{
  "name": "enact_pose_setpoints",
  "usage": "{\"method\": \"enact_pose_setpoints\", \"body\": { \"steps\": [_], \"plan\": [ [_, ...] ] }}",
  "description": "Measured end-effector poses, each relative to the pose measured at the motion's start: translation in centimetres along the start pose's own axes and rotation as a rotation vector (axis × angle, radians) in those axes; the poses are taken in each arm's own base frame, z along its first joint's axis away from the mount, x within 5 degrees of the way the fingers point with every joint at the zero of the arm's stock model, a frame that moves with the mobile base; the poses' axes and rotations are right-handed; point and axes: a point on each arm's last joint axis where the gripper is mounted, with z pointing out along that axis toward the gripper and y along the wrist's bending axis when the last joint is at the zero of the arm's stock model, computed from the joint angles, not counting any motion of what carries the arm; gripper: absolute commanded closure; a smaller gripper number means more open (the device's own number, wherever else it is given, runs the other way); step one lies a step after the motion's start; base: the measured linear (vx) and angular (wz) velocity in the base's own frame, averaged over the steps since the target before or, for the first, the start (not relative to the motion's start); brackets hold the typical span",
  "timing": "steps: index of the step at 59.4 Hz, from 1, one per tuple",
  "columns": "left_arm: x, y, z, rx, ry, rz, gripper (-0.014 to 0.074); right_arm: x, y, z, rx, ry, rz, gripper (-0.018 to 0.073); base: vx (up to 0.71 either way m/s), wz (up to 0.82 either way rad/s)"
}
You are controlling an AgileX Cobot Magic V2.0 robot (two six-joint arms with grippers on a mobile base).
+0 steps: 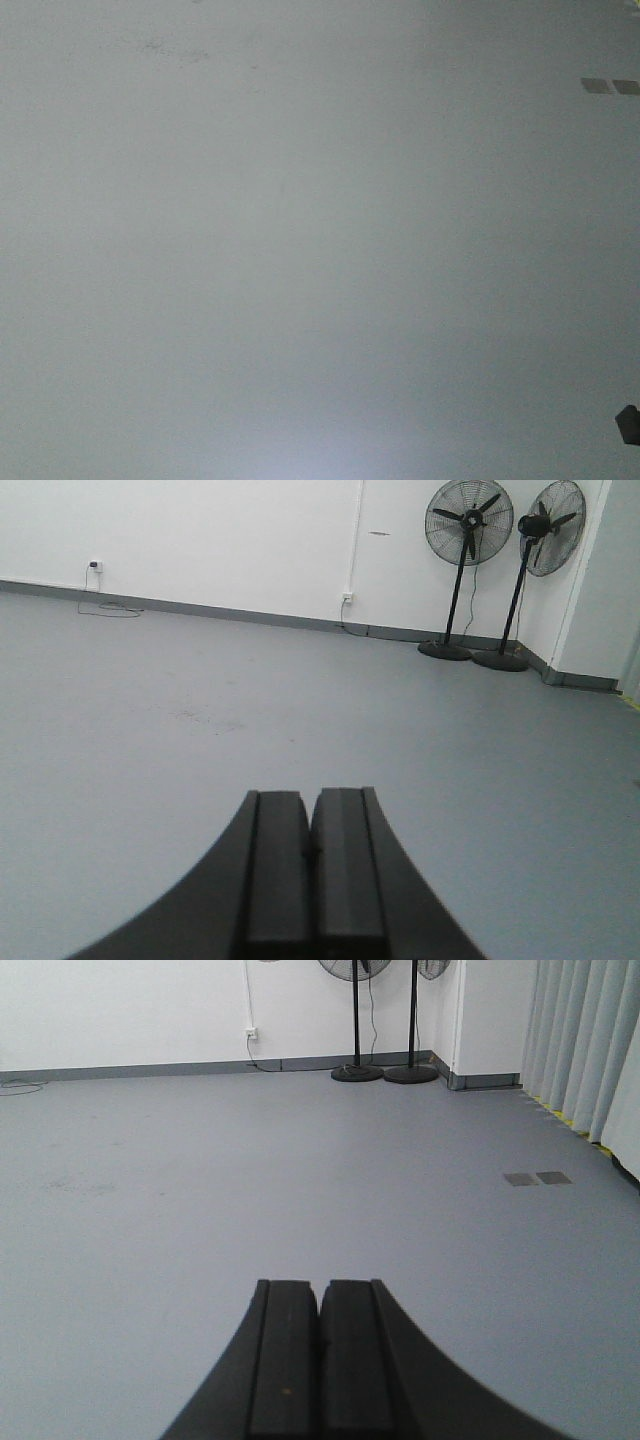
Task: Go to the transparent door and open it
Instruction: 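Turn the base toward the wooden platform and glass door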
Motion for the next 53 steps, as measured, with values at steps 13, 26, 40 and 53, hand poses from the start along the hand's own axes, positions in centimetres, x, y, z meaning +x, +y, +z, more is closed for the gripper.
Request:
{"method": "enact_pose_setpoints", "body": {
  "steps": [13, 26, 40, 53],
  "plan": [
    [0.0, 0.0, 0.0, 0.0, 0.0, 0.0, 0.0603, 0.0, 0.0, 0.0, 0.0, 0.0, 0.0, 0.0567, 0.46, 0.2],
    [0.0, 0.0, 0.0, 0.0, 0.0, 0.0, 0.0603, 0.01, 0.0, 0.0, 0.0, 0.001, 0.0, 0.0567, 0.58, 0.31],
    [0.0, 0.0, 0.0, 0.0, 0.0, -0.001, 0.0603, 0.0, 0.0, 0.0, 0.0, 0.0, 0.0, 0.0567, 0.7, 0.37],
    [0.0, 0.0, 0.0, 0.0, 0.0, -0.001, 0.0603, 0.0, 0.0, 0.0, 0.0, 0.0, 0.0, 0.0567, 0.74, 0.45]
  ]
}}
